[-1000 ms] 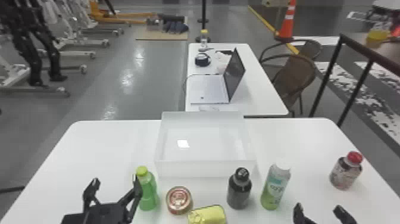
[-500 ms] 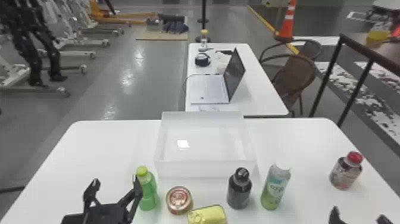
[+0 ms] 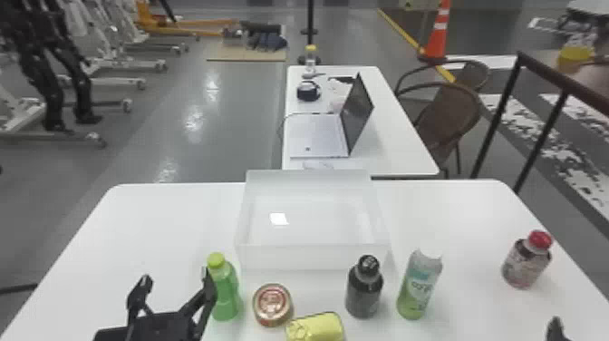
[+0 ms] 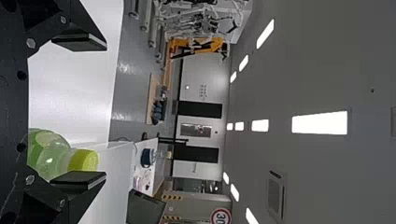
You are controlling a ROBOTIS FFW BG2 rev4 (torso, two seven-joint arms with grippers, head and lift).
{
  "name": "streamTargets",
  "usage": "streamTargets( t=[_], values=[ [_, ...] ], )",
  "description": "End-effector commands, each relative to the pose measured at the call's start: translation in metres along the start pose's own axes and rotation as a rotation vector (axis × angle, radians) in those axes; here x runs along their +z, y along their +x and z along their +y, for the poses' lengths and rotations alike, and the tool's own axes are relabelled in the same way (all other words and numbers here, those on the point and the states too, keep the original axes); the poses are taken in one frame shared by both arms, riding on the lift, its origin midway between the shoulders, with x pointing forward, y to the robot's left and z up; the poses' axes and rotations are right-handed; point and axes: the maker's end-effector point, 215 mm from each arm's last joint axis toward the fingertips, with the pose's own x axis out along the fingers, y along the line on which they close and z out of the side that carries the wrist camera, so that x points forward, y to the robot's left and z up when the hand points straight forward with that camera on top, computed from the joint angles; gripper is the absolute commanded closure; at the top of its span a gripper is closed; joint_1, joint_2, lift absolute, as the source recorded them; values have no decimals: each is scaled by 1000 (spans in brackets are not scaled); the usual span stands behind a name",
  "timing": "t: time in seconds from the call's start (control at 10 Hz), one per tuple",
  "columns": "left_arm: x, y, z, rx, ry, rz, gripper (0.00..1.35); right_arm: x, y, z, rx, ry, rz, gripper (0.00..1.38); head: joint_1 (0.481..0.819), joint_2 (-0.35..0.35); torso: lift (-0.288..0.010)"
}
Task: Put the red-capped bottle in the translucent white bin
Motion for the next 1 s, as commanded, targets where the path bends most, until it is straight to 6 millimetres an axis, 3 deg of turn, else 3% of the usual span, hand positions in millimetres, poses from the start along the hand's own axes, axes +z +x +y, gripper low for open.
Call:
streamTargets(
  t=[0.0,0.9],
  values=[
    [0,0,0,0,-3,1,303,0,10,-11,7,-16,-10,167,549,0,-100],
    [-3,-2,-1,-1,-16,6,303,10,82,-40,178,-37,21,167,549,0,-100]
  ],
)
